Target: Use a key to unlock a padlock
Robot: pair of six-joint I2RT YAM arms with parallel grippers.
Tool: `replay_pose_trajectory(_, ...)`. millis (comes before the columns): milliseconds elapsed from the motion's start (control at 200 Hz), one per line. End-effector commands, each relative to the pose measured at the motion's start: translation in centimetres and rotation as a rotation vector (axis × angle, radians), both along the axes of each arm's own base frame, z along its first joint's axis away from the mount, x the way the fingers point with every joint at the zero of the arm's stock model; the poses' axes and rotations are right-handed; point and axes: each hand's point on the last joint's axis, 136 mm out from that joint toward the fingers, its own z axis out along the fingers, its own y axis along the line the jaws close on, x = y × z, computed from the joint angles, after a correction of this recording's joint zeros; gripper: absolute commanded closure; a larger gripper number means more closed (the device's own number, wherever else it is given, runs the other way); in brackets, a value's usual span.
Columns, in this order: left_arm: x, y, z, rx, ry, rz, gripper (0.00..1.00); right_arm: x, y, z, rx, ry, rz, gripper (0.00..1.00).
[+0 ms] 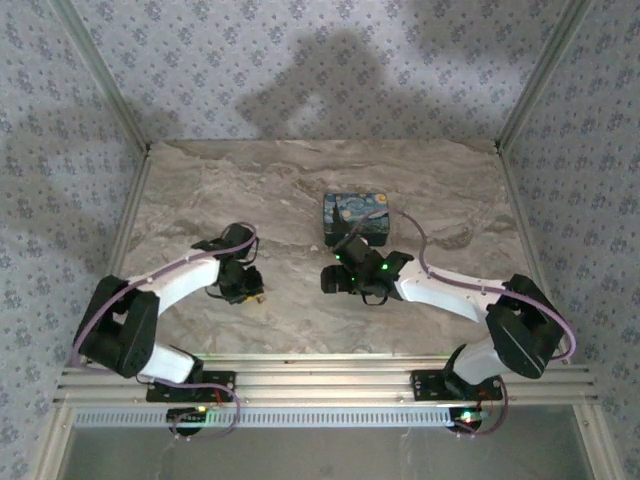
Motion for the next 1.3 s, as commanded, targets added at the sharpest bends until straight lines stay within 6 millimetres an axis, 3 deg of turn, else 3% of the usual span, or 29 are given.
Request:
replay_pose_trajectory(0, 1.1, -1.2, 0.2, -0.004, -0.017, 0.024, 0.80, 0.0, -0.2, -0.4, -0.019, -0.004, -0.025, 0.15)
replay_pose_trajectory(205, 0.7, -0.8, -0.4, 0.042, 0.006, 0.013, 0.77, -0.5, -0.6, -1.1, -0.031, 0.012, -0.030, 0.15)
replay_pose_trajectory(545, -0.5, -0.9, -1.4, 0.075, 0.057, -0.032, 0.62, -0.7, -0.6, -1.4, -0.030, 0.021, -0.031, 0.14)
replay_pose_trajectory(705, -0.8, -1.3, -1.2, 0.092, 0.074, -0.069, 0.62, -0.8, -0.7, -1.5, -0.031, 0.024, -0.035, 0.14)
replay_pose_trajectory(1294, -0.3, -1.4, 0.6, 0.125, 0.036, -0.174, 0.90, -1.2, -0.9, -1.5, -0.047, 0.026, -0.038, 0.14)
